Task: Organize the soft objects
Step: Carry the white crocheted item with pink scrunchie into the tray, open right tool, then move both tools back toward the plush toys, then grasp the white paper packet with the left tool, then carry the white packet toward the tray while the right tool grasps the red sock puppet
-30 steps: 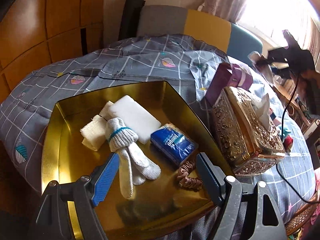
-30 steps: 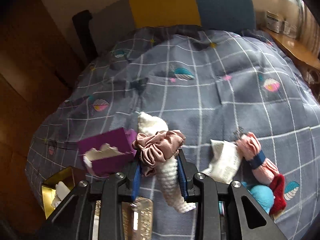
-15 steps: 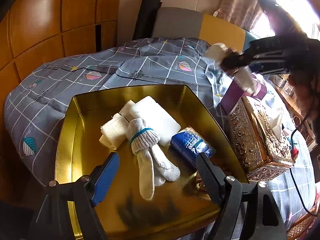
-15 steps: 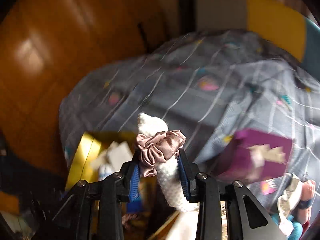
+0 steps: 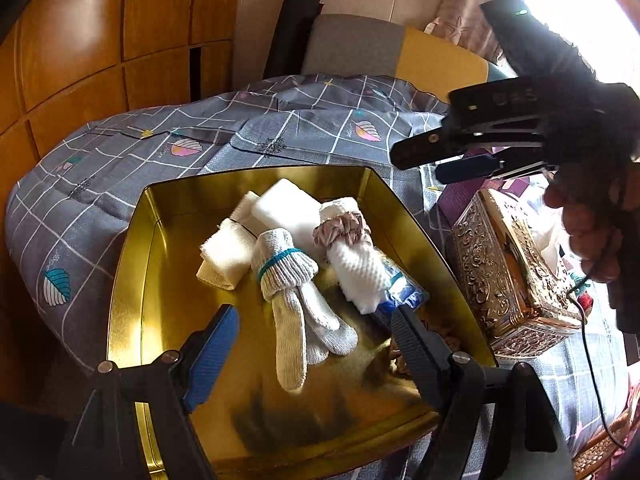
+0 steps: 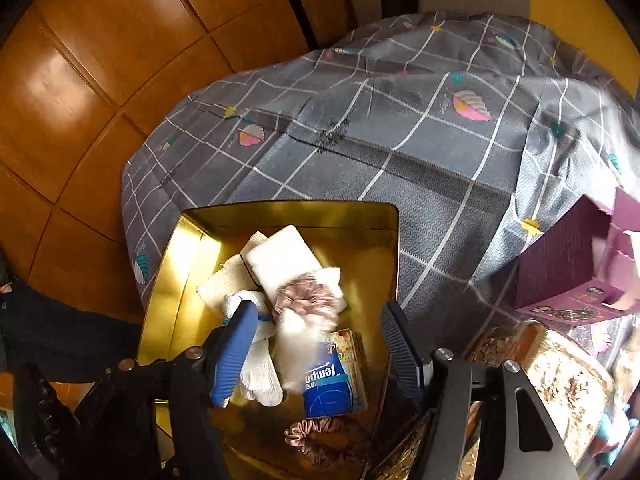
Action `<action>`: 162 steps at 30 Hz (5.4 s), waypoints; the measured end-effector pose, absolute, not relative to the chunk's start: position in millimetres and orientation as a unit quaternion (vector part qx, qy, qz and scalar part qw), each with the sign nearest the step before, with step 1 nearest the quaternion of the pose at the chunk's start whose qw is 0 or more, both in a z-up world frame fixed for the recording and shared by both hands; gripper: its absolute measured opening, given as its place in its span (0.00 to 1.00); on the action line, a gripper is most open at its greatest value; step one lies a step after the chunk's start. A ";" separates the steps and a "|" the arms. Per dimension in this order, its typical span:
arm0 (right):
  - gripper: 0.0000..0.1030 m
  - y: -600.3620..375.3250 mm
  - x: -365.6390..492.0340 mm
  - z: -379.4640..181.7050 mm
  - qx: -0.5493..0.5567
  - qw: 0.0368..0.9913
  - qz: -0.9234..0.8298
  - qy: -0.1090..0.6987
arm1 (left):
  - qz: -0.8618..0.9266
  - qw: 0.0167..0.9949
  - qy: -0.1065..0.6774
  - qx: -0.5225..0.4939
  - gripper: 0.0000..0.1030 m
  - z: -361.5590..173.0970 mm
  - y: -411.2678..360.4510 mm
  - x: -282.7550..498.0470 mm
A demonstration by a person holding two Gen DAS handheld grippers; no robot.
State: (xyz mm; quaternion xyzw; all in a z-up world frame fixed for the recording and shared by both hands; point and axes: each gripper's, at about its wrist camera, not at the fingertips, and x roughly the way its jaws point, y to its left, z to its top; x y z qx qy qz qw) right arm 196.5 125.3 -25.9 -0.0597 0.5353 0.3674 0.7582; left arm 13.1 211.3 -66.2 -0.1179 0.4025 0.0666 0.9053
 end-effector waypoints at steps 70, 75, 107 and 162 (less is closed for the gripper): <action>0.89 -384.4 140.1 -65.7 0.251 0.860 -0.131 0.423 | -0.174 0.903 0.387 0.069 0.77 28.1 -46.1 83.6; 0.89 -386.7 138.7 -68.3 0.265 0.852 -0.128 0.433 | -0.190 0.873 0.444 0.072 0.77 6.1 -91.7 130.7; 0.90 -414.2 121.9 -79.9 0.419 0.804 -0.085 0.413 | -0.160 0.816 0.521 0.193 0.73 -122.2 -220.7 309.0; 0.70 -384.2 154.1 -99.0 0.237 0.834 -0.119 0.484 | 0.030 0.883 0.451 -0.125 0.43 -29.5 174.5 146.7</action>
